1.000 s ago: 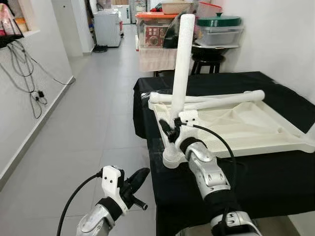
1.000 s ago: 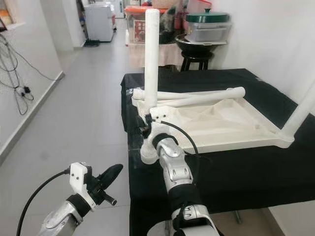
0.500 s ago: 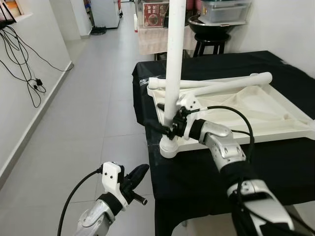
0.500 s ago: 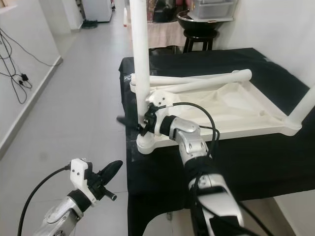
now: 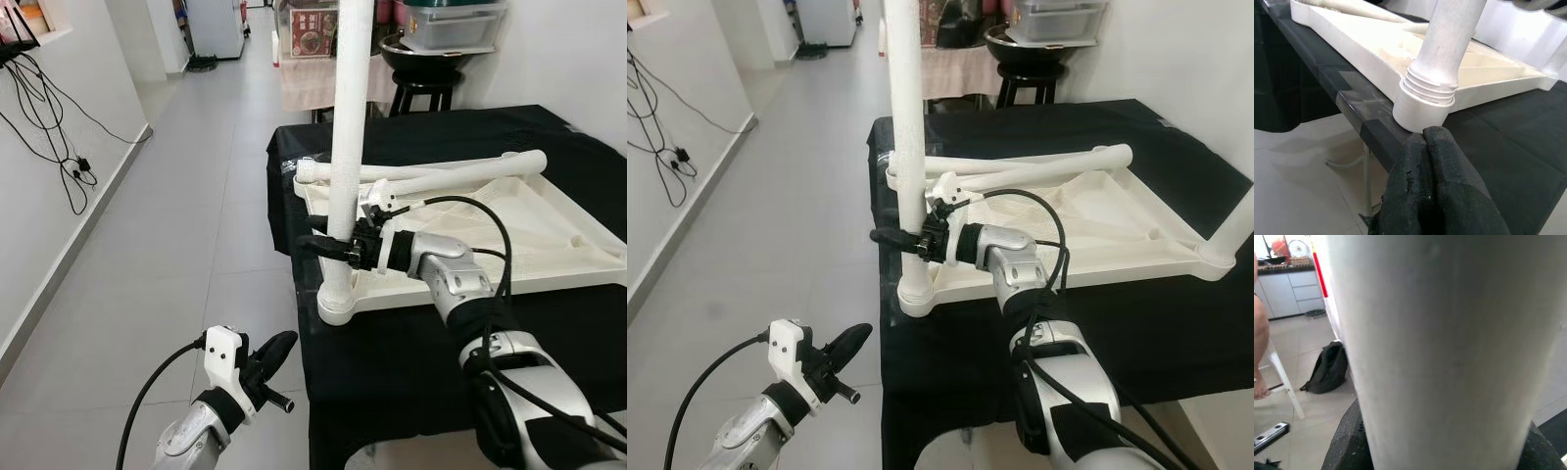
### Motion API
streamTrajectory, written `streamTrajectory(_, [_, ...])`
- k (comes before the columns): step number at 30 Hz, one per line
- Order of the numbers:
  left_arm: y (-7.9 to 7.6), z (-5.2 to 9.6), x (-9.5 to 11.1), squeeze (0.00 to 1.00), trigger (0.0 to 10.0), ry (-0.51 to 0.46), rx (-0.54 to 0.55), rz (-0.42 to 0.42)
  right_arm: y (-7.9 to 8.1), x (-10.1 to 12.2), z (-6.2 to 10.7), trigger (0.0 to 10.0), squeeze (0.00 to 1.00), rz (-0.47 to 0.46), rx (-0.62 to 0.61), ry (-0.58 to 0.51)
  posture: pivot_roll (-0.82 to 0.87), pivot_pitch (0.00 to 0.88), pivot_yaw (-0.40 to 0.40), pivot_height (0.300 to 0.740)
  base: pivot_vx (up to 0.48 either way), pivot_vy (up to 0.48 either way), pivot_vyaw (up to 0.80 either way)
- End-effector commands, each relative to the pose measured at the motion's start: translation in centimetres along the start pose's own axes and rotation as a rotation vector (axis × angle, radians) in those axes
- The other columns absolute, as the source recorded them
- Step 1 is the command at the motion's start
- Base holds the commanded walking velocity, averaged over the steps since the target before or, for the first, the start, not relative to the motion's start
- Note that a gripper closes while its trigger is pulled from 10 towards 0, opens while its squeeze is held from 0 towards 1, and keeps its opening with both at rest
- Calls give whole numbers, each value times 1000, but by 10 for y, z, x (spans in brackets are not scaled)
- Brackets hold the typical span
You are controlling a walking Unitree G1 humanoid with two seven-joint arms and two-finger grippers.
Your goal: Building children table
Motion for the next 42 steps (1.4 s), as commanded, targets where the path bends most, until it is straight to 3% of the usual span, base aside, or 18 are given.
streamTrajectory(1, [1, 3, -3, 0, 10000, 6, 14, 3, 9, -20, 6, 0, 0, -73, -36, 0, -9, 0, -3, 740, 0, 0, 0])
streamTrajectory(3, [1, 3, -3, 0, 10000, 5, 14, 5, 11, -29, 11, 0, 0, -73, -85, 33, -15, 0, -4, 740, 0, 0, 0])
streamTrajectory(6, [1, 6, -2, 0, 10000, 4, 12, 7, 25, -65, 24, 0, 0, -80, -478, 207, -29, 0, 1, 740, 0, 0, 0])
streamTrajectory(8, [1, 6, -2, 0, 10000, 4, 12, 7, 25, -65, 24, 0, 0, -80, -478, 207, -29, 0, 1, 740, 0, 0, 0])
streamTrajectory(11, [1, 8, -1, 0, 10000, 6, 13, 6, 50, -87, 43, 0, 0, -174, -837, 352, -31, 0, 7, 740, 0, 0, 0])
streamTrajectory(19, [3, 9, -1, 0, 10000, 13, 16, 1, 39, -72, 52, 0, 0, -70, -1057, 338, -24, 0, 7, 740, 0, 0, 0])
streamTrajectory(20, [3, 9, -1, 0, 10000, 13, 17, 1, 34, -69, 51, 3725, 0, -60, -1058, 345, -22, 0, 2, 740, 0, 0, 0])
streamTrajectory(22, [3, 9, -1, 0, 10000, 13, 17, 1, 34, -69, 51, 3725, 0, -60, -1058, 345, -22, 0, 2, 740, 0, 0, 0])
streamTrajectory(23, [3, 8, -1, 0, 10000, 11, 19, 0, 32, -66, 45, 10000, 0, -53, -1021, 355, -19, 0, 0, 740, 0, 0, 0])
streamTrajectory(24, [3, 8, -1, 0, 10000, 11, 19, 0, 32, -66, 45, 10000, 0, -53, -1021, 355, -19, 0, 0, 740, 0, 0, 0])
streamTrajectory(25, [3, 8, -1, 0, 10000, 9, 20, -1, 33, -62, 38, 10000, 831, -57, -982, 341, -19, 0, 0, 740, 0, 0, 0])
streamTrajectory(27, [3, 8, -1, 0, 10000, 8, 21, -1, 36, -57, 30, 10000, 831, -63, -943, 322, -19, 0, 0, 740, 0, 0, 0])
streamTrajectory(28, [3, 8, -1, 0, 10000, 8, 21, -2, 32, -49, 22, 10000, 1000, -103, -877, 249, -10, 0, -1, 740, 0, 0, 0])
streamTrajectory(31, [3, 8, -1, 0, 10000, 7, 21, -2, 28, -37, 14, 10000, 1000, -122, -806, 160, -8, 0, -1, 740, 0, 0, 0])
streamTrajectory(32, [3, 7, 0, 0, 10000, 7, 21, -2, 25, -28, 8, 10000, 63, -137, -723, 92, -8, 0, -1, 740, 0, 0, 0])
streamTrajectory(35, [3, 7, 0, 0, 10000, 7, 21, -2, 25, -28, 8, 10000, 63, -137, -723, 92, -8, 0, -1, 740, 0, 0, 0])
streamTrajectory(36, [3, 5, 0, 0, 10000, 5, 19, 0, 19, -18, 2, 10000, 0, -73, -468, 42, -1, 0, -14, 740, 0, 0, 0])
streamTrajectory(42, [2, 2, -1, 0, 10000, 2, 18, 0, 23, -28, 3, 10000, 0, -16, -156, 109, 15, 0, -25, 740, 0, 0, 0])
Point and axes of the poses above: a point about 5 cm out from each wrist's last joint towards the gripper, its own z axis pointing back from the gripper into the wrist, its own x axis along the axis of the wrist's last joint, y = z × x, the point moved 1 cm from there along -z, pointing out of the wrist towards the gripper, and after that the axes turned 15 degrees about z, right-handed, at the moved point
